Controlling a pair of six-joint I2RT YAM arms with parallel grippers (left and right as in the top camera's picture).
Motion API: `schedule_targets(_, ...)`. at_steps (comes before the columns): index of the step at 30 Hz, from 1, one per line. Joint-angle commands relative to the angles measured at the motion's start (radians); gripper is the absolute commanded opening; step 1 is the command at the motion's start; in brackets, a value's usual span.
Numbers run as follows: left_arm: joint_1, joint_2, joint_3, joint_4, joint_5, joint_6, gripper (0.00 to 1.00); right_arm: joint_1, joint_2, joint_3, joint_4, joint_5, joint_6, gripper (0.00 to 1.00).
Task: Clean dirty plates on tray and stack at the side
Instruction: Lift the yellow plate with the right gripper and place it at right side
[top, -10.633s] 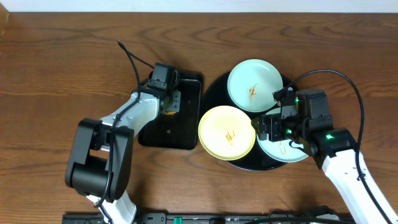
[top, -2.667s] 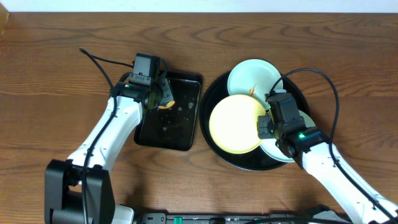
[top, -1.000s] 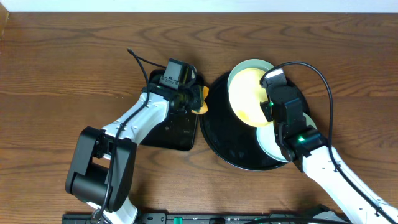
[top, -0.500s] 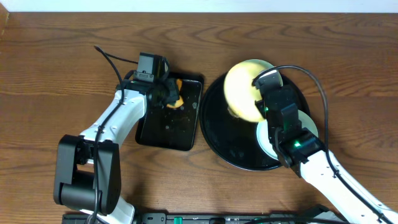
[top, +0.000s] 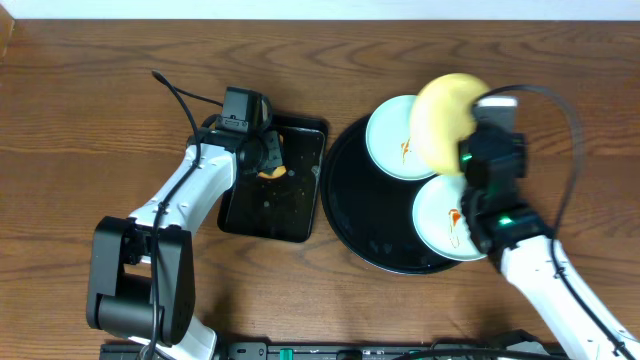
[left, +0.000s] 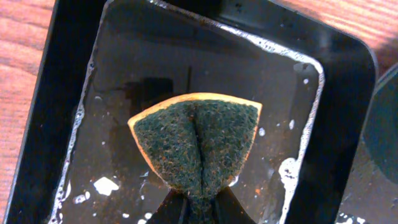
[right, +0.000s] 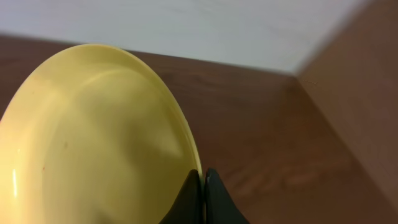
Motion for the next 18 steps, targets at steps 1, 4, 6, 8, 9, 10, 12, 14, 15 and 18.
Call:
schedule_targets(1, -0.002, -0.015, 0.009, -0.012, -0.014, 0.014, 0.11, -0.143, -0.014, 0.02, 0.0, -0.049, 0.166, 0.01)
schedule_targets(4, -0.002, -0.015, 0.009, -0.022, -0.014, 0.027, 0.11, -0.294, -0.014, 0.02, -0.026, -0.146, 0.248, 0.01)
schedule_targets(6, -0.002, -0.015, 0.009, -0.026, -0.014, 0.039, 0.11, -0.395, -0.013, 0.02, -0.046, -0.229, 0.297, 0.01)
schedule_targets(8, -0.002, -0.015, 0.009, -0.029, -0.014, 0.04, 0.11, -0.494, -0.004, 0.02, -0.064, -0.306, 0.33, 0.01)
schedule_targets(9, -0.002, -0.015, 0.009, -0.029, -0.014, 0.04, 0.11, -0.555, 0.007, 0.02, -0.076, -0.344, 0.357, 0.01)
schedule_targets(10, -0.002, -0.015, 0.009, -0.029, -0.014, 0.04, 0.11, -0.576, 0.011, 0.02, -0.078, -0.357, 0.365, 0.01)
schedule_targets(12, -0.002, -0.015, 0.009, -0.03, -0.014, 0.04, 0.11, -0.653, 0.036, 0.02, -0.086, -0.41, 0.381, 0.01)
schedule_targets(14, -0.002, -0.015, 0.009, -0.03, -0.014, 0.04, 0.11, -0.715, 0.071, 0.019, -0.086, -0.454, 0.383, 0.01)
schedule_targets(15, -0.002, -0.015, 0.009, -0.03, -0.014, 0.04, 0.11, -0.74, 0.091, 0.02, -0.086, -0.467, 0.384, 0.01)
schedule_targets(18, -0.002, -0.015, 0.009, -0.03, -0.014, 0.04, 0.11, -0.791, 0.151, 0.02, -0.082, -0.493, 0.385, 0.02)
